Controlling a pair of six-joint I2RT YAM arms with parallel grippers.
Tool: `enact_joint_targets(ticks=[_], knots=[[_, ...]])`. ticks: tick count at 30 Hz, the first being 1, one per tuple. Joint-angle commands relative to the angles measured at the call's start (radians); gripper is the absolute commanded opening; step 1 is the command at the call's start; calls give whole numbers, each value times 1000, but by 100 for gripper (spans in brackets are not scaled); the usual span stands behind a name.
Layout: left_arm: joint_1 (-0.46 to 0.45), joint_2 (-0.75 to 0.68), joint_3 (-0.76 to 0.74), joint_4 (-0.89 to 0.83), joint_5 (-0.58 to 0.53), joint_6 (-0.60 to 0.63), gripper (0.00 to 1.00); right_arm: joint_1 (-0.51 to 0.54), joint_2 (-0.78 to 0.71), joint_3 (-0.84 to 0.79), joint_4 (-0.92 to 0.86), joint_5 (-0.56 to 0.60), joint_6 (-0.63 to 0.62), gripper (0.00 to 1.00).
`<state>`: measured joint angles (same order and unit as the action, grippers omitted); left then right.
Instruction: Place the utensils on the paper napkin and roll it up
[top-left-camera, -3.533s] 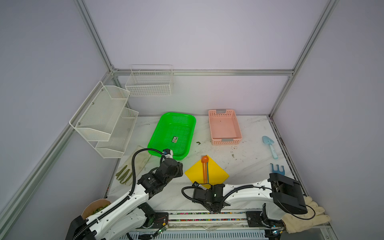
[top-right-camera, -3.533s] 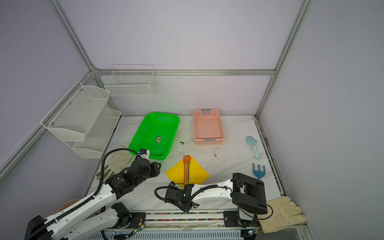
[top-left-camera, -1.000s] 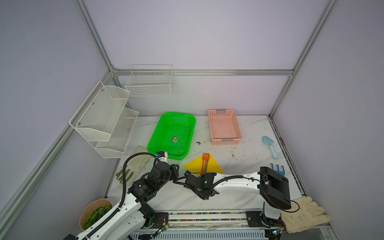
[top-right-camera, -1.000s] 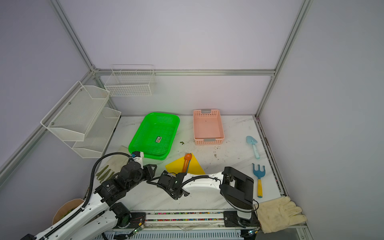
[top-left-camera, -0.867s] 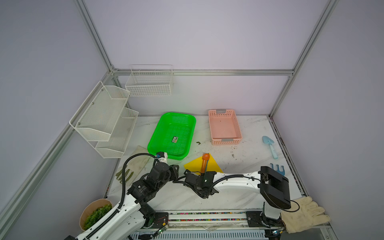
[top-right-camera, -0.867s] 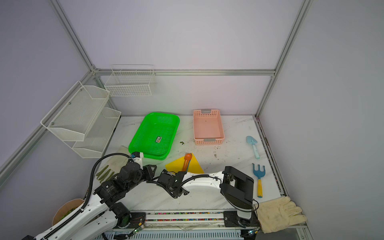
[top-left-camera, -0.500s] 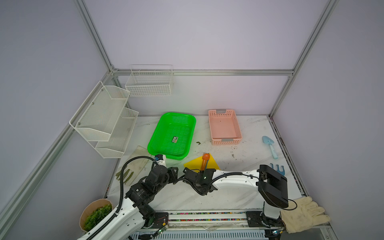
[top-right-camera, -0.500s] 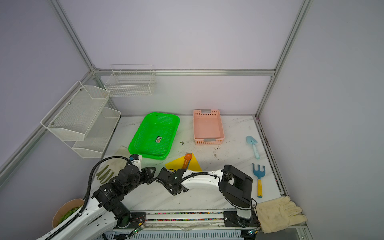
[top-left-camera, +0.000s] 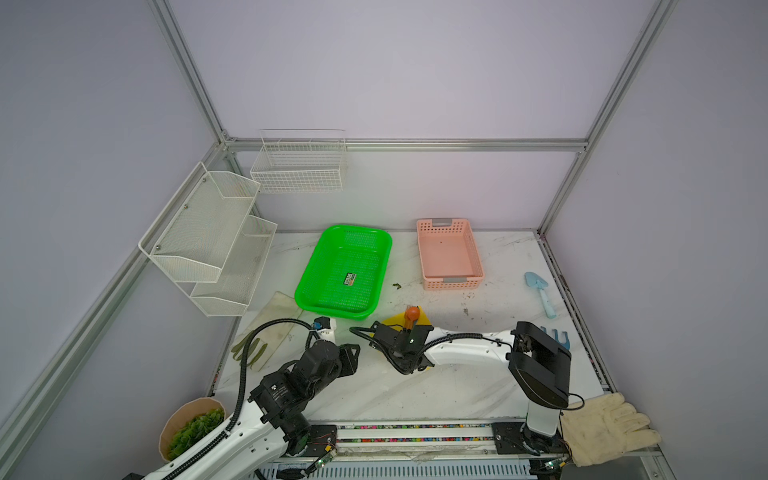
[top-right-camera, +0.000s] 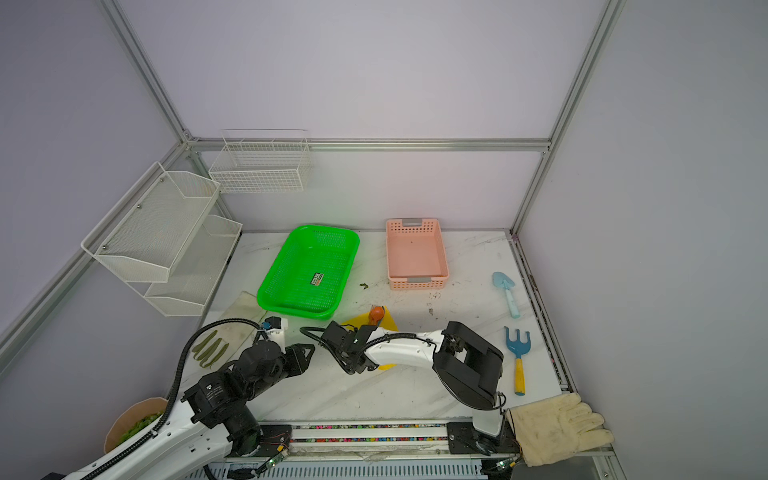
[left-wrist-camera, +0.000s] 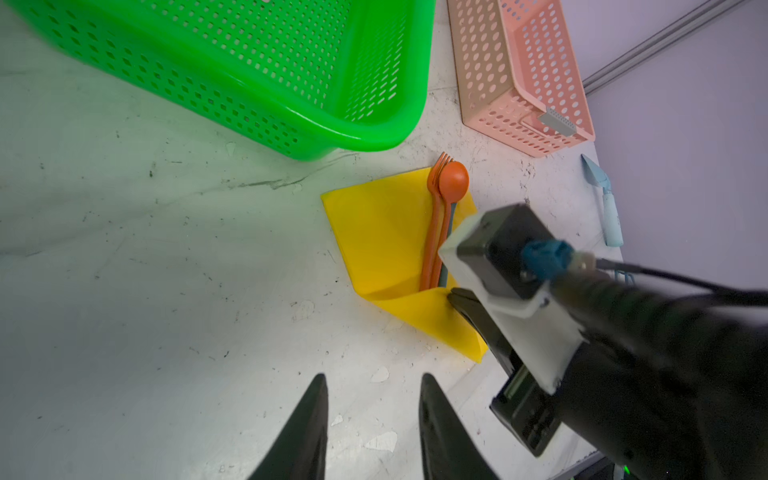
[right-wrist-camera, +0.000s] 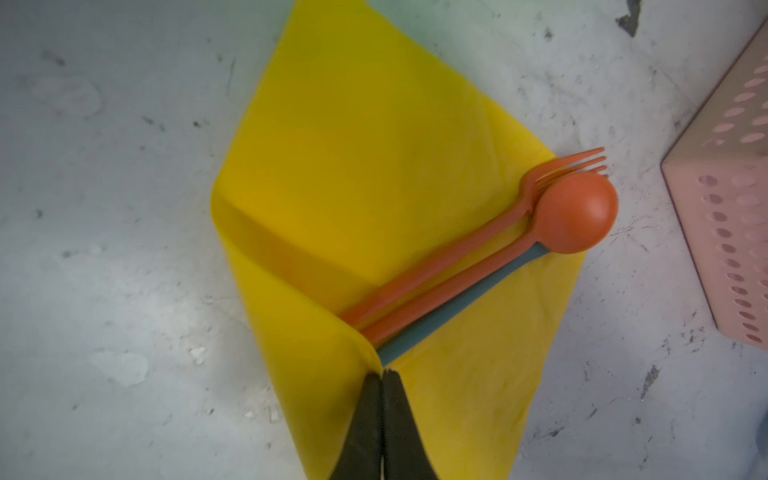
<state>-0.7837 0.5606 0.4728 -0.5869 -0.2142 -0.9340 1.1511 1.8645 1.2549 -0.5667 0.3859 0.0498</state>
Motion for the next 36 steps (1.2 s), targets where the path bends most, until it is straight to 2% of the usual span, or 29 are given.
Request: enact_joint_targets(ticks=[1,9,15,23,36], knots=[[-20,-14,-30,-8,-29,-27,36,-11,5,18,26,6,-13,6],[-46,-4,-13,-6,-45,-27,36,-25,8,-13,56,-28,-24,6],[-132,81,-11,59,-64,-37,36,-49,12,-40,86,-38,-27,6],[-248,234,-58,320,-65,-53,35,-74,22,-58,115,-57,-36,6],[-254,507,-59,654,-21,-29,32,-87,16,-71,151,-93,-41,6]])
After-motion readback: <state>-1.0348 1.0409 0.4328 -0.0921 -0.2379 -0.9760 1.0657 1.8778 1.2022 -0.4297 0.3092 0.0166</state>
